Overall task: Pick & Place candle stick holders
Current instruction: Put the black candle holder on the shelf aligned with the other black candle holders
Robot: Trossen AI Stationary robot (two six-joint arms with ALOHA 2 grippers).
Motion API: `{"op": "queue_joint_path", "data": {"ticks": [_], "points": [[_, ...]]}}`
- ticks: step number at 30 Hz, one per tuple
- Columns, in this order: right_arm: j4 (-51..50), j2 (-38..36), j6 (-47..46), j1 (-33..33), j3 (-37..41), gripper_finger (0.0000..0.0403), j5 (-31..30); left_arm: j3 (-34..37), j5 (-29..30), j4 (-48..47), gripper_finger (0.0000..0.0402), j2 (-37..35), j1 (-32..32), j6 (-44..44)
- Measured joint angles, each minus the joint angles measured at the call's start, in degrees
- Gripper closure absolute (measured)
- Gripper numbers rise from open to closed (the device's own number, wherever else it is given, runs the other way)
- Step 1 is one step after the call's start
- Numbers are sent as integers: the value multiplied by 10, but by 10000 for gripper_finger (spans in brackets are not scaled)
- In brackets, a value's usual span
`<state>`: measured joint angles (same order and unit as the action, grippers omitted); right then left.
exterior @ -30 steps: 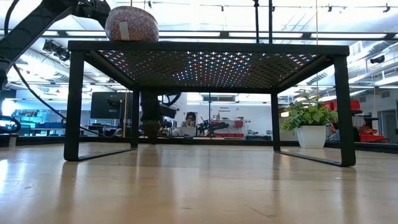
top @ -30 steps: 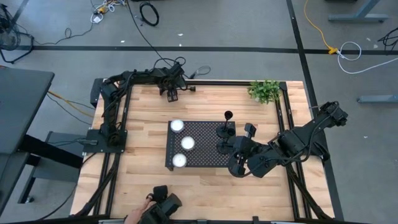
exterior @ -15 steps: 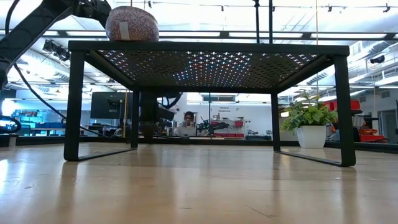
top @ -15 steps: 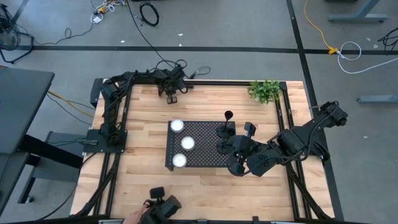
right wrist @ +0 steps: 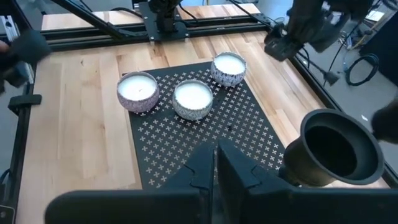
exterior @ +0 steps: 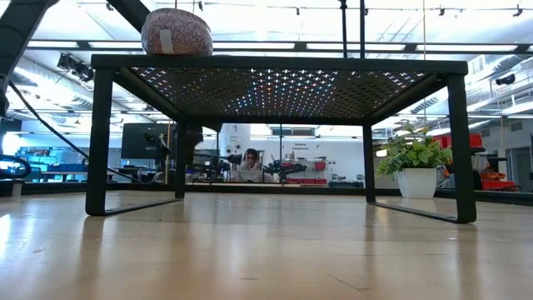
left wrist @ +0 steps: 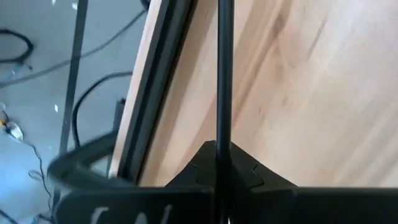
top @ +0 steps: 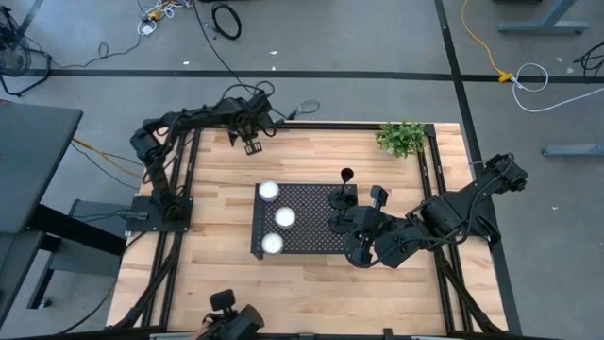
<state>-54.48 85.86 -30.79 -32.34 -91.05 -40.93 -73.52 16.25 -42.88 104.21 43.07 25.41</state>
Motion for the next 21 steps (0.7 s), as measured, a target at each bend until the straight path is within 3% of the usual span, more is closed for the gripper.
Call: {"op": "queue_joint_path", "data": {"ticks": [9,21], "points": [[0,0,15,0,0,383,42,0,-20,-61,395,-100,0,-42],[32,0,16,0,0,383,60,0,-181,-68,395,-289,-9,-115]]}}
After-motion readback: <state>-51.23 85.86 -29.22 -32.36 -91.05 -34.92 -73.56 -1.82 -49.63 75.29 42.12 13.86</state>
